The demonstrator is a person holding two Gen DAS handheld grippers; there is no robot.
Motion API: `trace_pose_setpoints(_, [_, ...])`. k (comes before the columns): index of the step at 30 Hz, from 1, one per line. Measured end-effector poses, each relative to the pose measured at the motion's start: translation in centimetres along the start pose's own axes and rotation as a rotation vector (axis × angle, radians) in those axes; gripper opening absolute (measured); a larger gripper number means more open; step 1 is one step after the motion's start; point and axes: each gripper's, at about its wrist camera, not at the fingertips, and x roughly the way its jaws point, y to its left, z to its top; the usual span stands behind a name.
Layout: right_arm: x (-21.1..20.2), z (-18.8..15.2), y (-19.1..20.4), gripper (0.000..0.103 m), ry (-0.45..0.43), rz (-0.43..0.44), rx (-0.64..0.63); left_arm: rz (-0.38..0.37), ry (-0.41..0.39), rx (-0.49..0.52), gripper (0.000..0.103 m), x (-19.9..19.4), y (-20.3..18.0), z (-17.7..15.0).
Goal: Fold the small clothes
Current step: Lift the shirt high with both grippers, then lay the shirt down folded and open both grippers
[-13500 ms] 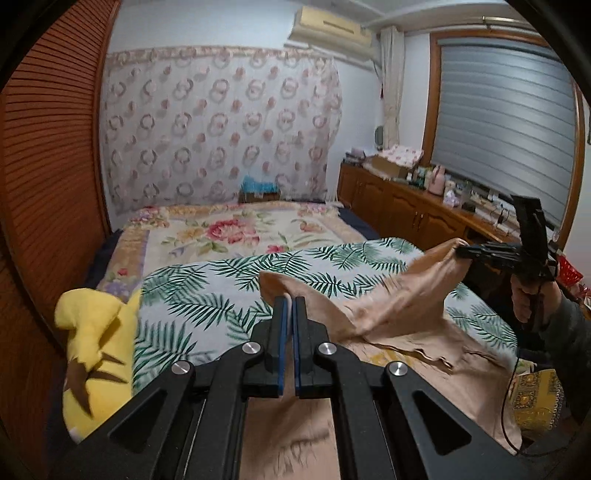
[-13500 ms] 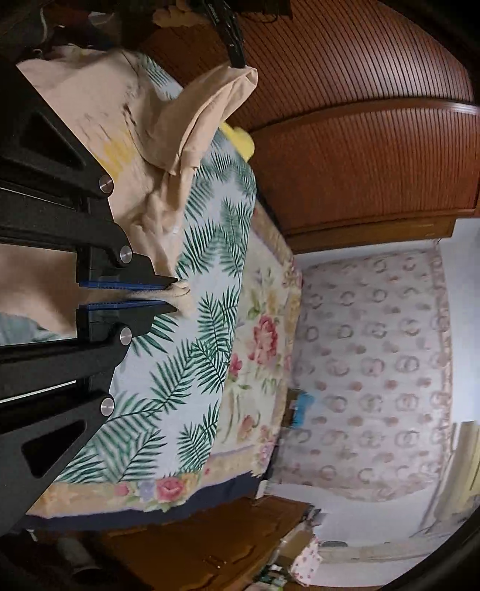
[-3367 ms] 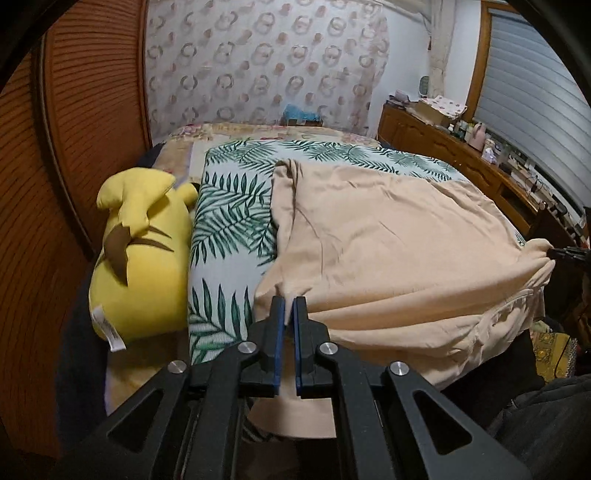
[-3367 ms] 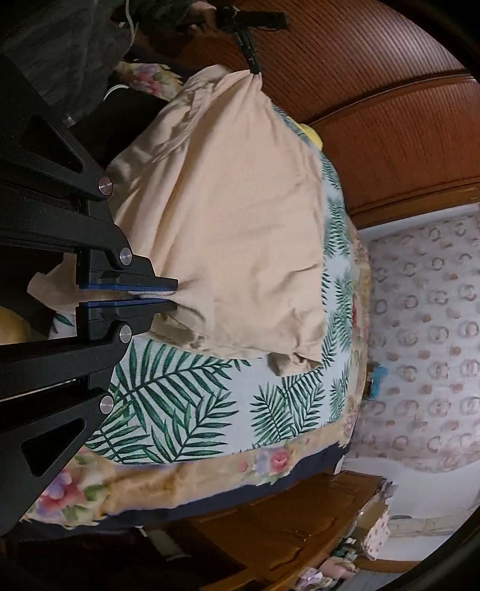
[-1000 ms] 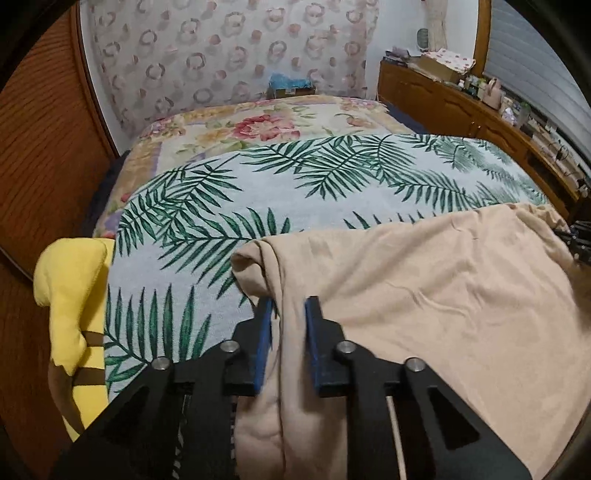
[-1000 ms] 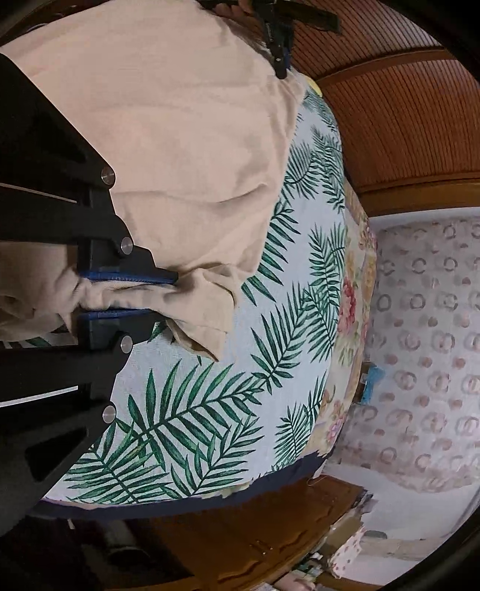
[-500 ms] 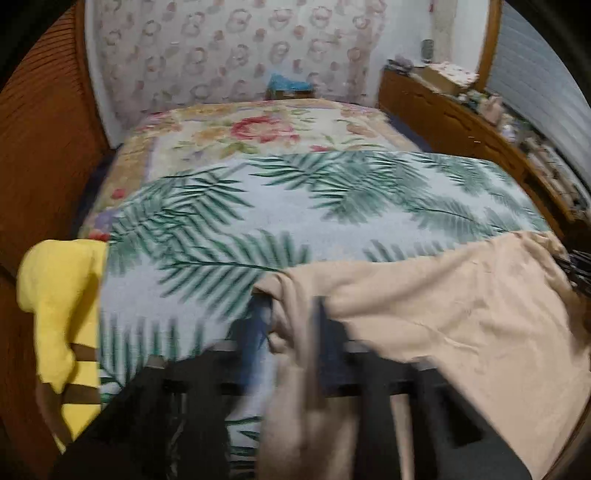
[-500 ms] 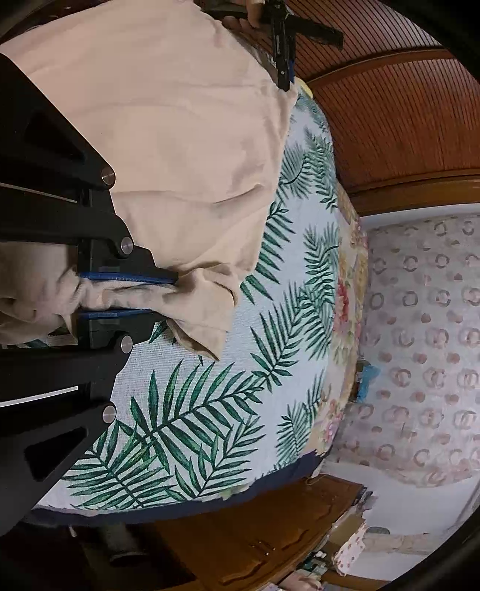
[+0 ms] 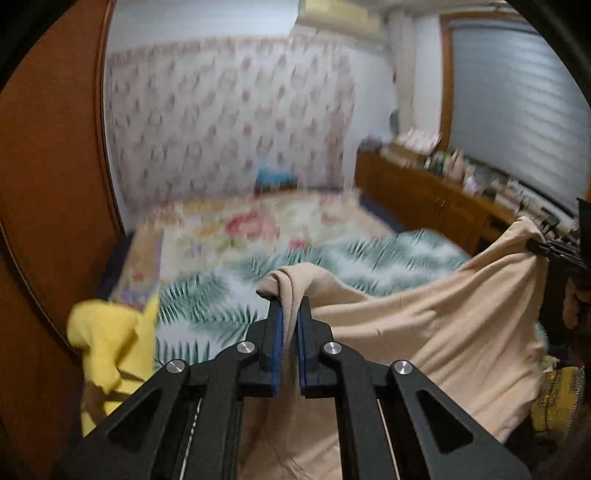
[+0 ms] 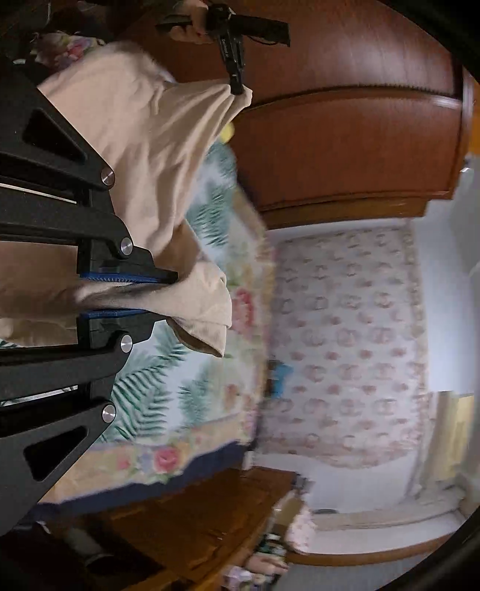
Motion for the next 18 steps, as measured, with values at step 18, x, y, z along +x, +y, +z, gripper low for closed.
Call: trace_pose_setpoints(18, [-9.6,14.9,1.9,0.011,-0.243,-0.054,-0.118,0.146,-0.307,0.01,0.008,-7.0,2.3,12.2])
